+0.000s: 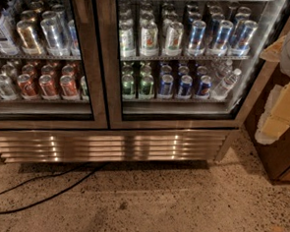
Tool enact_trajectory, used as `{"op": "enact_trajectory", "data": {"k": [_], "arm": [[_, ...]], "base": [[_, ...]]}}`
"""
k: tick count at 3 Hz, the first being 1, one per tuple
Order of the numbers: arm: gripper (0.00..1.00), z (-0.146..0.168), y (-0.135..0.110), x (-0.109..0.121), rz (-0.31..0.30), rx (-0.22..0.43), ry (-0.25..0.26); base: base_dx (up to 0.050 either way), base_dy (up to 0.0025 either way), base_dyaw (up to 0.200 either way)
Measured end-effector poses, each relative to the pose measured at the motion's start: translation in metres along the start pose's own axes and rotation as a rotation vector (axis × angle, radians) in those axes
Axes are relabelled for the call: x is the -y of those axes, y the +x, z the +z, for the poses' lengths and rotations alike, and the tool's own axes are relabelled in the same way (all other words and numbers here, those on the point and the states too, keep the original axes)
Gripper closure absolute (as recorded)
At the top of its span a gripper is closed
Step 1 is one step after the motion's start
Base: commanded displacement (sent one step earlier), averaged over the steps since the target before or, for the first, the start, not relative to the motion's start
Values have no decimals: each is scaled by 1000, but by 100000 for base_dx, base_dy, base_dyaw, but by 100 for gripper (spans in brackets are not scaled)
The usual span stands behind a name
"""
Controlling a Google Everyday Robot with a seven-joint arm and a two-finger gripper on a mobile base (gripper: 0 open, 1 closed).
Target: Open left fridge door
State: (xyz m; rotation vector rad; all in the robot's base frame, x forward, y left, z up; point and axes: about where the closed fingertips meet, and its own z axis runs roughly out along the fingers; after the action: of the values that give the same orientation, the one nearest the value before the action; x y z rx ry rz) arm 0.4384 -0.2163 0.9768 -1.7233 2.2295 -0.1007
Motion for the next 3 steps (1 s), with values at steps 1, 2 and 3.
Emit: {"op": "enact_trajectory", "data": {"k": [1, 2, 3], "arm": [[0, 0, 0, 0, 0, 0, 0], [0, 1, -7, -1, -11, 34, -12], [0, 14, -49, -14, -84, 142, -86]], "base": [[0, 0, 0], [0, 0, 0], [0, 0, 0]]}}
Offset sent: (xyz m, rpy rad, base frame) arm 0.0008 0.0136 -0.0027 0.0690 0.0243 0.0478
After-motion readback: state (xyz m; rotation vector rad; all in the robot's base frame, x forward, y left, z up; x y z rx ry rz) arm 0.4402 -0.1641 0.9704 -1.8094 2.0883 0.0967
